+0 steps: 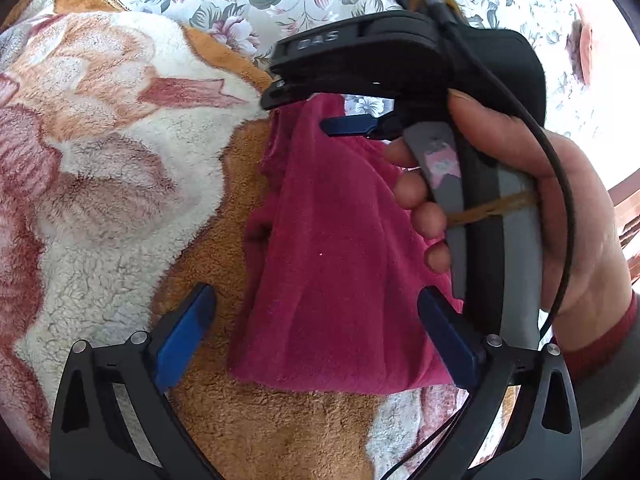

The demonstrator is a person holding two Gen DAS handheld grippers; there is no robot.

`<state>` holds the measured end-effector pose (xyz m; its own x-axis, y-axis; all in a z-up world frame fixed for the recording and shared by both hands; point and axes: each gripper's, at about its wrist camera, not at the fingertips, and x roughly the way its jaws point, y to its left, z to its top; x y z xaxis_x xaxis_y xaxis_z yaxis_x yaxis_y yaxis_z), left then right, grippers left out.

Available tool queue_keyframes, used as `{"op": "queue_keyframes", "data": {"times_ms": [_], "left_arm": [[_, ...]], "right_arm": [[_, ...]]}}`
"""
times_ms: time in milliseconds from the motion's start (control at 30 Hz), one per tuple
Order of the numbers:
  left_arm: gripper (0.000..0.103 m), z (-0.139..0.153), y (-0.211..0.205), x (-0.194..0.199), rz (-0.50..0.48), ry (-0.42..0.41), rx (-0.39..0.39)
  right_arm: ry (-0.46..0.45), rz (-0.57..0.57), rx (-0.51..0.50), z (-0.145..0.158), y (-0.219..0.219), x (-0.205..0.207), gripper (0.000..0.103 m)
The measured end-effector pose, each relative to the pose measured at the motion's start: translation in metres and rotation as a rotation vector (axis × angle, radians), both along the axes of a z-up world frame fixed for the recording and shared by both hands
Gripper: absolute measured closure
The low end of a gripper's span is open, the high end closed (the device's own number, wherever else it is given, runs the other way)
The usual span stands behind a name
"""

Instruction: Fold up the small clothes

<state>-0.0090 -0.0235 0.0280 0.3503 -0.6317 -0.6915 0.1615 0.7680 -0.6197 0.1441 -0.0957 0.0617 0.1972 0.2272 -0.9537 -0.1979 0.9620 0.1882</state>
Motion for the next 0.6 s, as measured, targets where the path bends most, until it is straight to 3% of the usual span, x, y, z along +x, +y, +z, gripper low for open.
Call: {"op": "queue_keyframes", "data": {"times_ms": [133,200,233,267,300,333,367,400,600], "left_arm": [[0.002,0.0,-0.004,0.002,-0.009,-0.012,-0.008],[0.002,0.001,-0.004,0.002,-0.016,-0.018,-0.022],[0.008,0.001,-0.005,0.003,-0.028,-0.018,-0.037],[0.021,0.0,-0.008,0.004,-0.054,-0.004,-0.062],[0.023,0.0,-0.01,0.006,-0.076,0.019,-0.076],[0.032,0.001,-0.012,0.005,-0.083,0.024,-0.079],[0.051,0.002,-0.014,0.004,-0.091,0.025,-0.079],[0.057,0.004,-0.016,0.003,-0.103,0.028,-0.086],[0.063,0.048,-0.038,-0.012,-0.181,-0.106,-0.172]], "right_arm": [[-0.017,0.094,-0.144,-0.008,0.023,-0.001,0.037],[-0.06,0.11,-0.188,-0.007,0.027,-0.007,0.05],[-0.084,0.115,-0.196,-0.005,0.027,-0.011,0.057],[-0.106,0.121,-0.189,-0.002,0.024,-0.015,0.066],[-0.128,0.125,-0.165,0.002,0.02,-0.02,0.076],[-0.143,0.117,-0.141,0.008,0.014,-0.024,0.079],[-0.154,0.099,-0.106,0.014,0.006,-0.027,0.083],[-0.169,0.074,-0.059,0.023,-0.004,-0.031,0.084],[-0.303,-0.044,0.109,0.091,-0.092,-0.065,0.086]]}}
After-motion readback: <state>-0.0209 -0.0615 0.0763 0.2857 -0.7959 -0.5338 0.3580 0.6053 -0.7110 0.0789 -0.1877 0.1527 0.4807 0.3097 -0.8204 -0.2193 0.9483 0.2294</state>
